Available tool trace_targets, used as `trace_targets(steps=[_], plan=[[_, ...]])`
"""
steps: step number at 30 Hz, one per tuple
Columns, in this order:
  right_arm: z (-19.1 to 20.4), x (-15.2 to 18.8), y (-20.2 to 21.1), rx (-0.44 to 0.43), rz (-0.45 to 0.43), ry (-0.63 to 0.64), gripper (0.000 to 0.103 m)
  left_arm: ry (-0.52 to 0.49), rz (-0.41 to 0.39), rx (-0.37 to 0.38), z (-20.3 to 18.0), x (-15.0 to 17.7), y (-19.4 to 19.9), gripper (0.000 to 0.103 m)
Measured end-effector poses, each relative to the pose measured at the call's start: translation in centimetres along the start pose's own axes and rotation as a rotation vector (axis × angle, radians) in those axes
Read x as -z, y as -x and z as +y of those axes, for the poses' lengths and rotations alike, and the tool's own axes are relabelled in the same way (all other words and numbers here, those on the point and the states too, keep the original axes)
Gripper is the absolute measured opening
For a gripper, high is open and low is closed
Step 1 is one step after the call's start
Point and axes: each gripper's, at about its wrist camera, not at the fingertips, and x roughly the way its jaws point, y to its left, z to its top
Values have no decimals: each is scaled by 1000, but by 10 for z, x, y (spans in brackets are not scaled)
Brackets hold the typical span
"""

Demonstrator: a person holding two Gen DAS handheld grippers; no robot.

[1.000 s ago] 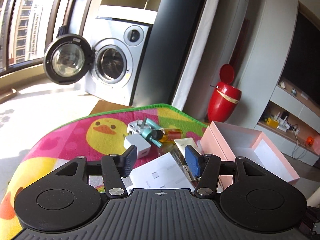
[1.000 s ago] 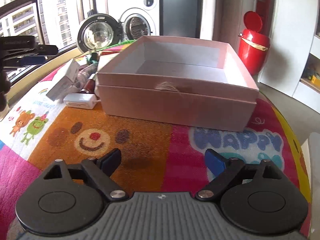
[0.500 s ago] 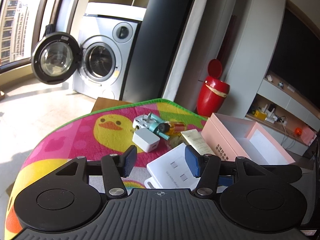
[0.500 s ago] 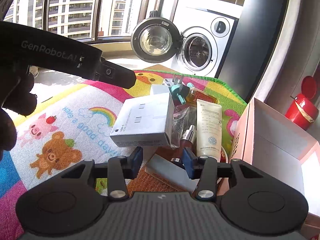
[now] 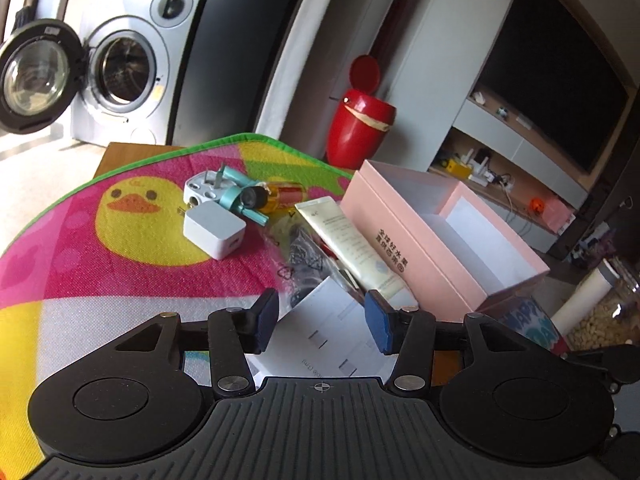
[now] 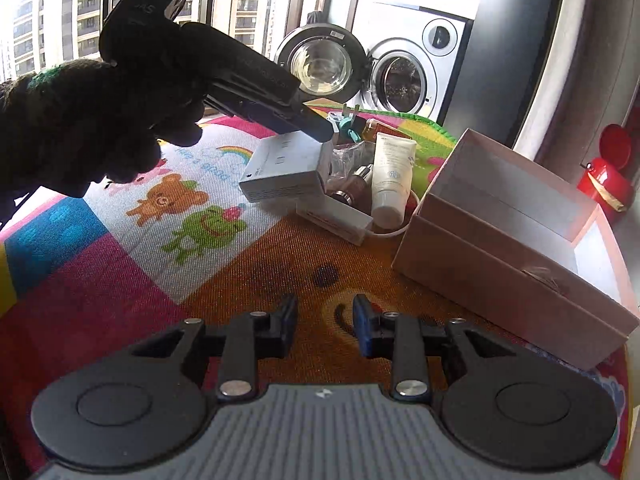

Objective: Organize rigid objects
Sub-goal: 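Move the left gripper toward the white USB-C charger box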

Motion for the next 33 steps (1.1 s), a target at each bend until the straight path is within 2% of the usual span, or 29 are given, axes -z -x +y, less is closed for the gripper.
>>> trace_targets(steps=[2,6,9,13,15,17,19,20,22,24,26,28,30,33], plan=[[-6,1,-1,2,1,-16,38,-89,18,-22,-20,20,14,52],[-12,1,-9,6,21,-62,40,-274,67,-50,-56,53,32,53],[-16,4,-8,8,17,-97,46,-368,71,-109,-77,61,39,55],[-17,15,-4,35,-4,-120,59,-341,59,-130,-89,57,45,54],[-21,20,-2,34,-11,-147,62,-377,110,-135,-100,60,35,54],[-26,22,-1,30,-10,-170,63,-426,111,-154,-108,65,29,56],[-30,24,1,28,-9,-190,64,-458,124,-156,-116,68,24,65],[-31,25,2,23,-10,-202,64,-454,131,-133,-118,69,22,69],[-34,26,3,14,-12,-220,64,-444,143,-88,-123,71,18,89],[-34,24,2,18,-11,-223,64,-452,144,-84,-127,73,15,93],[-31,19,1,23,-22,-213,63,-434,136,-86,-125,72,18,90],[-28,9,1,20,-48,-203,63,-381,109,-107,-118,68,27,80],[-28,-6,-2,-10,-64,-229,63,-346,64,-170,-111,66,36,80],[-29,-30,-18,-77,-34,-329,63,-323,52,-242,-101,68,37,80]])
